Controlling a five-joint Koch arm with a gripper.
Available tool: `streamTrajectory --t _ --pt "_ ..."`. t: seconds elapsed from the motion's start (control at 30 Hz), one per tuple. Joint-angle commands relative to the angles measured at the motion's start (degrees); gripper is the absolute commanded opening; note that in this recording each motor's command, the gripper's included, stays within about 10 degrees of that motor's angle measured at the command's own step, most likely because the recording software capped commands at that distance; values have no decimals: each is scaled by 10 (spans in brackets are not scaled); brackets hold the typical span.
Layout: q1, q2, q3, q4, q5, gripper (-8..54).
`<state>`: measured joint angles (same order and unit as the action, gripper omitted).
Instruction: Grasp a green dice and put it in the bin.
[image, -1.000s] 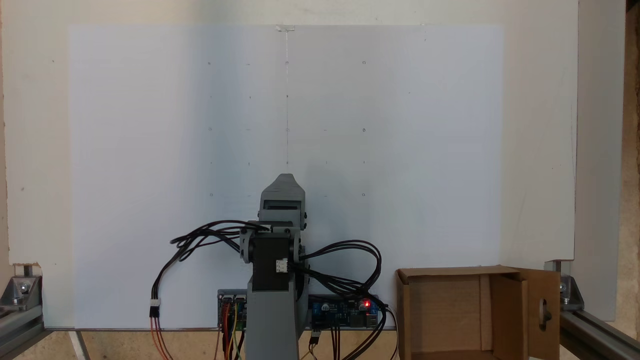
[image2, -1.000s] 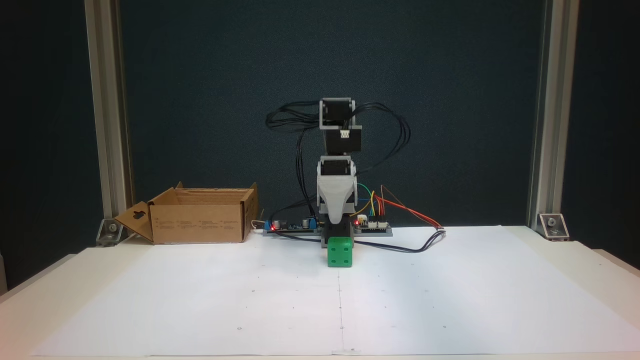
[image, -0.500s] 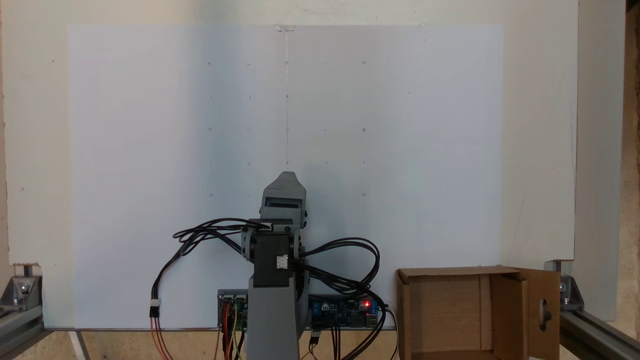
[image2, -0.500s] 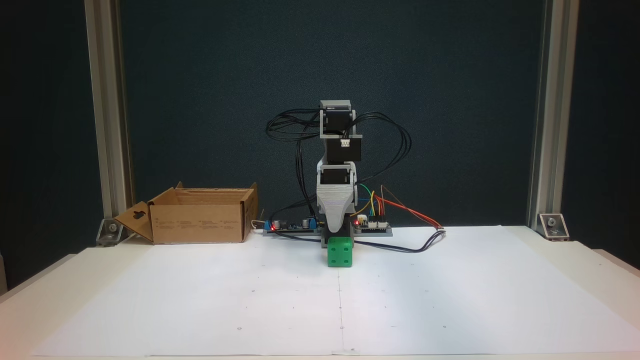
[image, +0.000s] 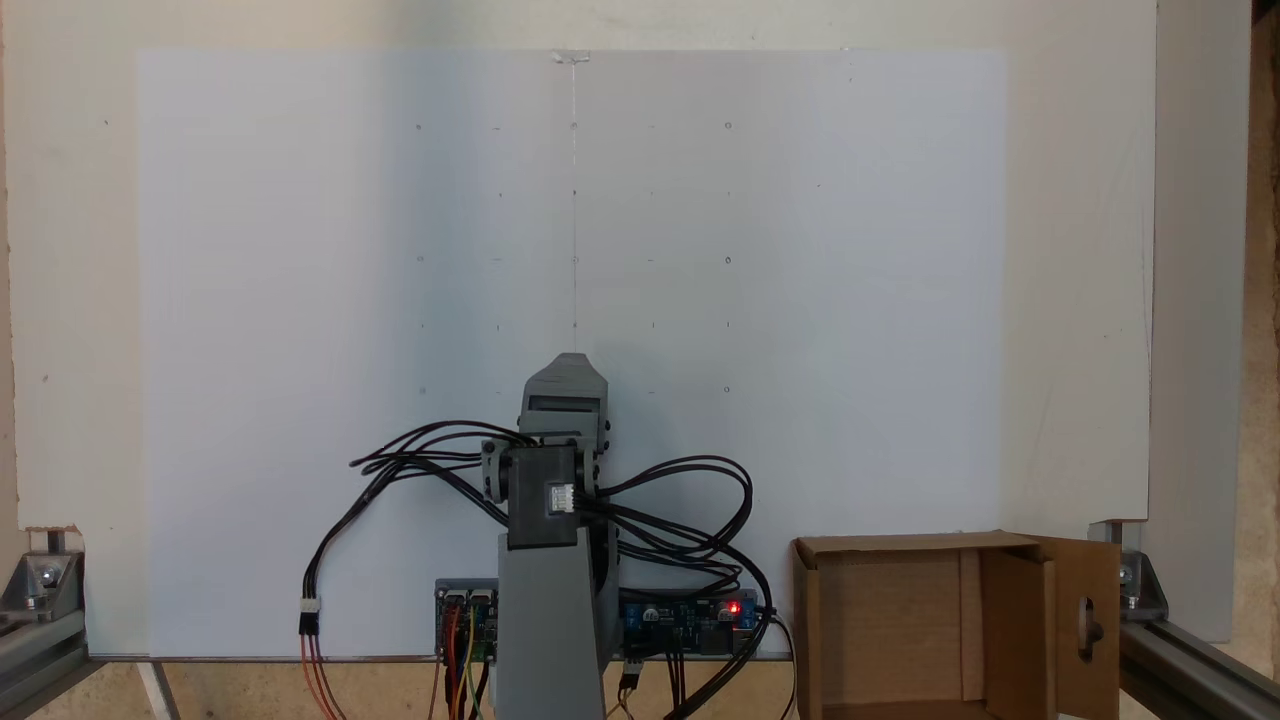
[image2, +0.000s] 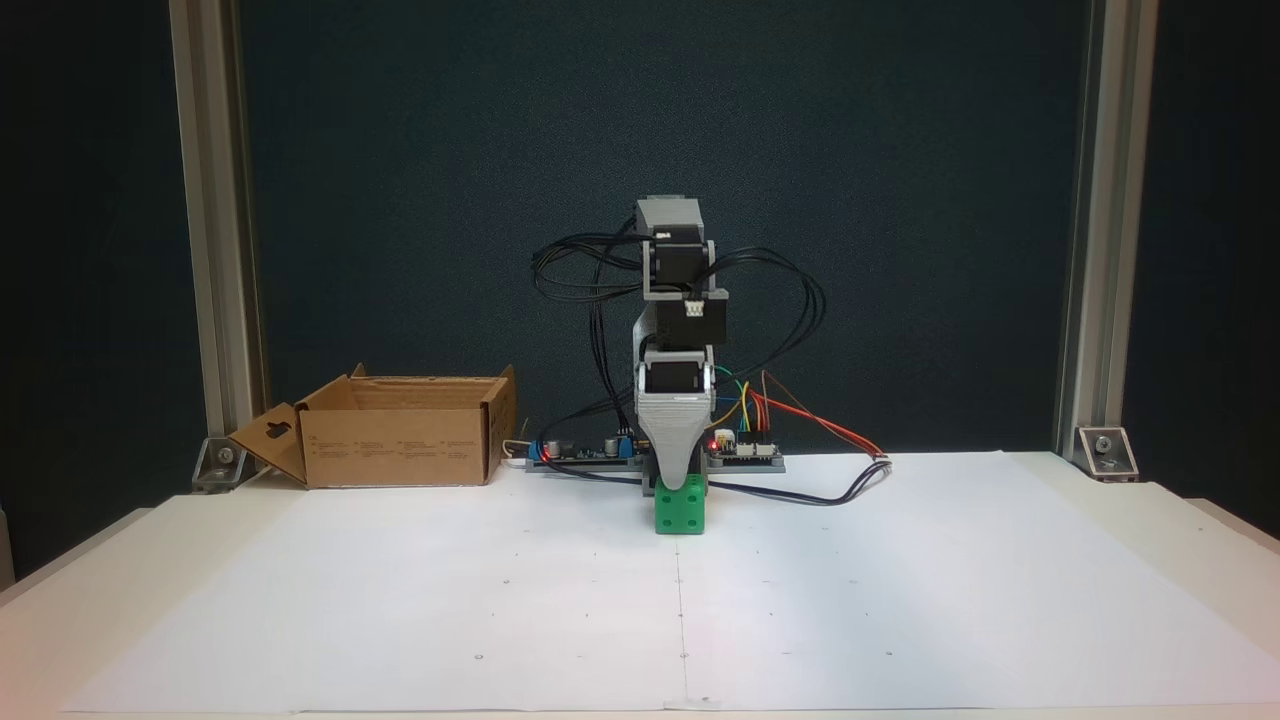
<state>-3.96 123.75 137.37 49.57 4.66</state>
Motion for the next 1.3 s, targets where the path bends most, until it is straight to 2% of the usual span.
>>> streamTrajectory --t 0.0,0.7,1.27 --pt "-7 -7 -9 -4 33 438" --pt "-4 -115 -8 -84 54 434" --pt "4 -121 7 -100 54 432"
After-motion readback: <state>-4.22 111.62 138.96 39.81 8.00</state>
